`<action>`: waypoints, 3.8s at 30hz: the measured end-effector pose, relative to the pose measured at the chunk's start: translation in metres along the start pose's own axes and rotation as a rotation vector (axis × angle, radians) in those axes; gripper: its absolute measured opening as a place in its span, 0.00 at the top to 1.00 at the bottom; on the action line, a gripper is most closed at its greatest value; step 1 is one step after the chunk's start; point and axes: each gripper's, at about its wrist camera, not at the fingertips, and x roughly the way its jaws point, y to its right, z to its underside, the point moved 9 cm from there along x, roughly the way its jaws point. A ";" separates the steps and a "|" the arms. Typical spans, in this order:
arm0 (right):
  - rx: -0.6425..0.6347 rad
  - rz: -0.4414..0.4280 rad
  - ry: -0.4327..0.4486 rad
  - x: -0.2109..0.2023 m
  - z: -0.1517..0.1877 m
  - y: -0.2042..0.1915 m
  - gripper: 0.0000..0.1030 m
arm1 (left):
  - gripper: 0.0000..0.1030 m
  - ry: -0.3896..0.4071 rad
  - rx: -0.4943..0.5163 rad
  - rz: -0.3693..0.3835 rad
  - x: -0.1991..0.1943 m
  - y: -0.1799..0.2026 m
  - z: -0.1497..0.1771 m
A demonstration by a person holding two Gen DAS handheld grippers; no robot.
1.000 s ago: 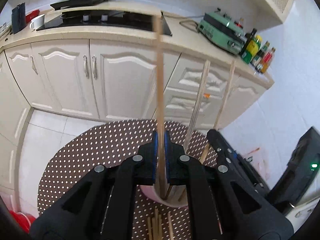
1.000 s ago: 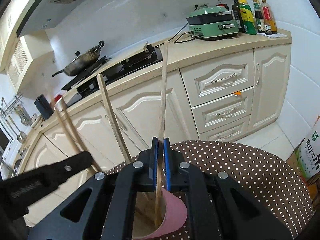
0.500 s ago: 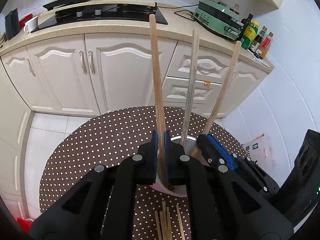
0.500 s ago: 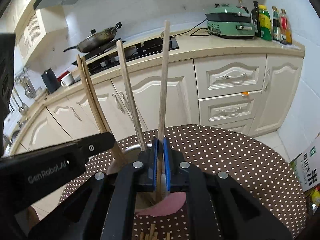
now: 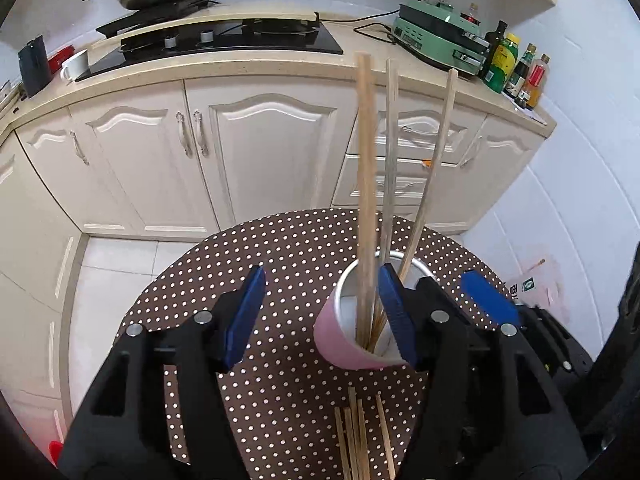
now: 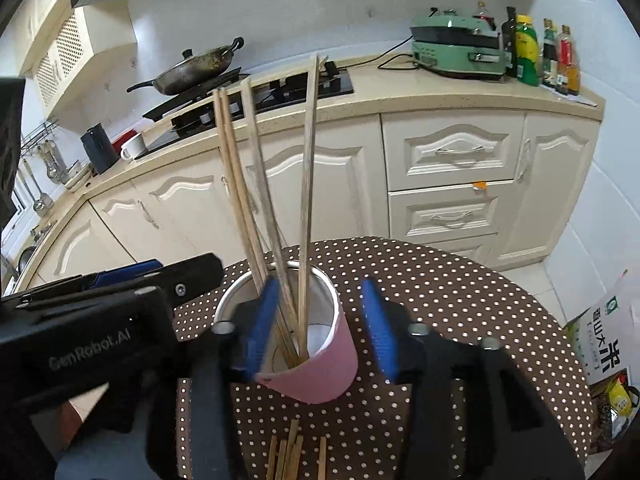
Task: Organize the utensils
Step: 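Open both tools to release the chopsticks inside the pink cup, then move both tools back down to the chopstick pile on the table, then grasp one wooden chopstick from the pile with the right tool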
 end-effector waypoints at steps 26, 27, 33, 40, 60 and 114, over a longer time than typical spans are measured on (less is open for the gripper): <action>0.006 0.051 0.038 -0.072 0.014 0.017 0.47 | 0.42 0.043 0.035 -0.045 -0.065 0.009 0.036; 0.004 0.053 0.042 -0.075 0.014 0.016 0.47 | 0.42 0.043 0.036 -0.045 -0.067 0.010 0.039; -0.007 0.045 0.051 -0.092 0.018 0.016 0.47 | 0.42 0.040 0.050 -0.059 -0.081 0.014 0.055; -0.013 0.023 0.021 -0.110 0.033 0.014 0.47 | 0.41 0.028 0.050 -0.063 -0.094 0.015 0.074; -0.039 0.024 -0.347 -0.085 0.148 0.022 0.47 | 0.40 -0.174 -0.004 -0.099 -0.084 -0.008 0.174; 0.079 -0.012 -0.471 -0.043 0.177 0.023 0.96 | 0.48 -0.414 -0.020 0.066 0.004 0.001 0.182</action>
